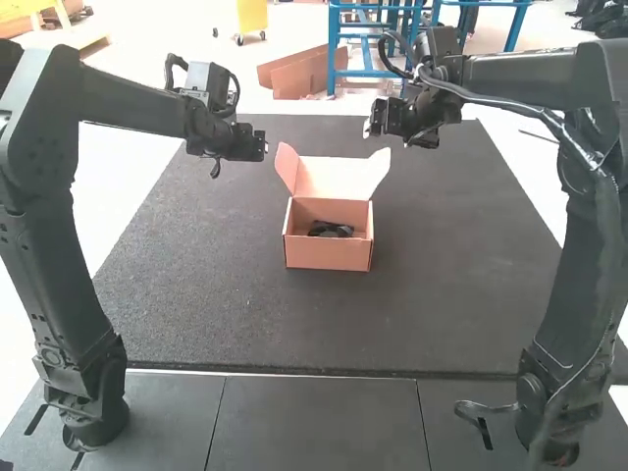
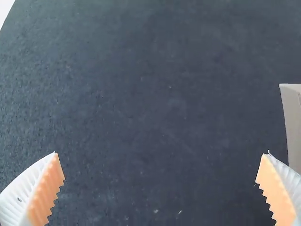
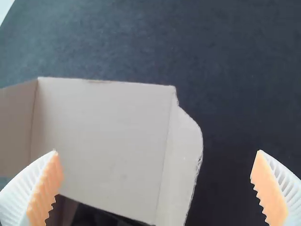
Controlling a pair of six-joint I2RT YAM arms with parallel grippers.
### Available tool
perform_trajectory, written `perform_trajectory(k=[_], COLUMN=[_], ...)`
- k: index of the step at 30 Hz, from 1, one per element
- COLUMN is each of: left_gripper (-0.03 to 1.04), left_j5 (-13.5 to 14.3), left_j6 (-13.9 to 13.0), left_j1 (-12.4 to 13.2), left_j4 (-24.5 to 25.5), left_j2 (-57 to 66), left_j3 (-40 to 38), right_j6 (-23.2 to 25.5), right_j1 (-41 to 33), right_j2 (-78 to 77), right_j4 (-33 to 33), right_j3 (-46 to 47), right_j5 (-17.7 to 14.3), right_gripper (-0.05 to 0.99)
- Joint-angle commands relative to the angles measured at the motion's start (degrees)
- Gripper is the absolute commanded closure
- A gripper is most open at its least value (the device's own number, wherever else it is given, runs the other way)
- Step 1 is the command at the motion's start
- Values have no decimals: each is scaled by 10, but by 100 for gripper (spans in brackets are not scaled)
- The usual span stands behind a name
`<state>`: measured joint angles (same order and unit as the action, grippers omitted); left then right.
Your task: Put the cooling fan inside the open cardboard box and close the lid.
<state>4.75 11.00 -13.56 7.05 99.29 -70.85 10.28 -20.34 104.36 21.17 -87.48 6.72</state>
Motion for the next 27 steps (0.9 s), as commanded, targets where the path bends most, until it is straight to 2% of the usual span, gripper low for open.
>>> perform_trajectory(k=[1, 7, 9, 15, 20, 24, 27], left_gripper=[4, 4, 4, 4, 4, 4, 4], left_j5=[-41, -101, -107, -157, -157, -157, -157], left_j6=[-1, 0, 0, 5, 6, 6, 6], left_j1=[0, -4, -10, -24, -34, -36, -35], left_j4=[0, 6, 6, 3, 1, 4, 8], left_j2=[11, 35, 41, 48, 50, 50, 50], left_j3=[-24, -35, -42, -64, -68, -68, -68], right_j6=[11, 17, 17, 24, 30, 32, 32], right_j1=[10, 20, 23, 30, 30, 30, 29], right_j2=[3, 18, 25, 45, 48, 52, 57], right_j4=[5, 20, 26, 35, 35, 35, 41], right_j3=[-21, -26, -32, -55, -59, -59, -59], right_j5=[24, 38, 43, 54, 60, 67, 71], right_gripper=[2, 2, 2, 4, 21, 32, 32])
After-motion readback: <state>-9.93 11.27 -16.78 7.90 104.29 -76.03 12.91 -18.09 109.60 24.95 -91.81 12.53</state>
